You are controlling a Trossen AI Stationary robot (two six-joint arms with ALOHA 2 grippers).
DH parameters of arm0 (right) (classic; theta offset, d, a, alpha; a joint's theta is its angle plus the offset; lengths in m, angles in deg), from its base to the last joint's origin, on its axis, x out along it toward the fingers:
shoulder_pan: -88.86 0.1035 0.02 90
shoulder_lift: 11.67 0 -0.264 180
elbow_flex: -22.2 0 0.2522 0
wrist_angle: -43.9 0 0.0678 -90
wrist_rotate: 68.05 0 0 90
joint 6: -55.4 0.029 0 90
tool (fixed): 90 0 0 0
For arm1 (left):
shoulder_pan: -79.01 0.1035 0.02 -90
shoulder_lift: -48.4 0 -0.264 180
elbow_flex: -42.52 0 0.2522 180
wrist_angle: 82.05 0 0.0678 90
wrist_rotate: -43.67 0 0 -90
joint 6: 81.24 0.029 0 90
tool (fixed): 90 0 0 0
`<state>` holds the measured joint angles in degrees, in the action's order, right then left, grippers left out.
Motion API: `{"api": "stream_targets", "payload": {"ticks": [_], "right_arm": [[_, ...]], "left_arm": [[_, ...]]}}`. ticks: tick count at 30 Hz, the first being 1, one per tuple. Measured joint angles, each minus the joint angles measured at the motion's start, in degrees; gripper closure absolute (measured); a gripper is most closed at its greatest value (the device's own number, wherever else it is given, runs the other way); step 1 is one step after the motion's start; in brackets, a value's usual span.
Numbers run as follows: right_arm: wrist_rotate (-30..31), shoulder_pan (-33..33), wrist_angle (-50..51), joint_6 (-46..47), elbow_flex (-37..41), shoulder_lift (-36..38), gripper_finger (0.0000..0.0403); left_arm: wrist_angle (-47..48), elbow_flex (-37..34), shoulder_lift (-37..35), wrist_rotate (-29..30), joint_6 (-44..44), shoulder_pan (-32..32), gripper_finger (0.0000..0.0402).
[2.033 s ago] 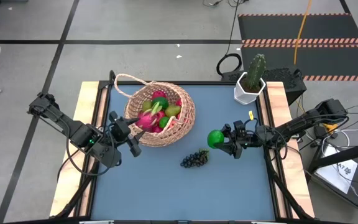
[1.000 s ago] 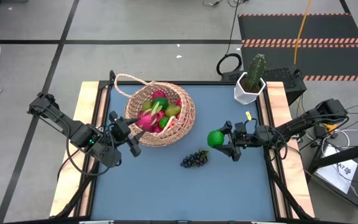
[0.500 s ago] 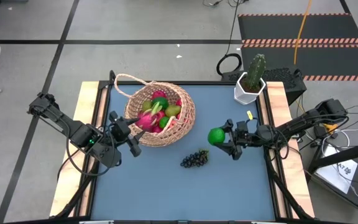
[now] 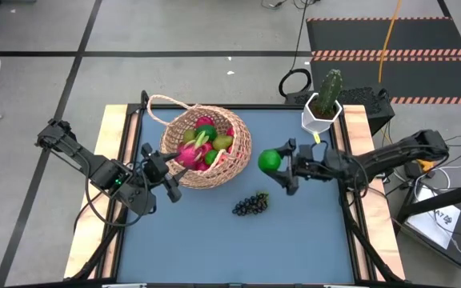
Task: Build produce basket
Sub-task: Put the green lime into the basket
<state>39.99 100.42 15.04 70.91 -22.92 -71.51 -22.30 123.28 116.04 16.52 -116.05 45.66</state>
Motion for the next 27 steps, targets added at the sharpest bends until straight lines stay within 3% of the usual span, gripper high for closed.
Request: {"api": "stream_targets", "payload": {"ticks": [5,11,18,27], "right_arm": [[-0.1,-2.8,13.2,-1.8,-10.4,-0.9,0.0069],[-0.1,-5.9,17.5,-0.5,-18.7,-3.9,0.0069],[-0.6,-8.9,24.0,-1.1,-29.8,-11.1,0.0069],[-6.4,-14.0,36.2,-5.4,-46.8,-22.3,0.0069]], "left_arm": [[0.0,0.0,0.0,0.0,0.1,0.0,0.0163],[0.0,0.0,0.0,0.0,0.1,0.0,0.0163],[-0.1,0.0,0.0,0.0,0.1,0.0,0.0163],[-0.2,0.0,0.0,-0.3,0.0,-0.1,0.0163]]}}
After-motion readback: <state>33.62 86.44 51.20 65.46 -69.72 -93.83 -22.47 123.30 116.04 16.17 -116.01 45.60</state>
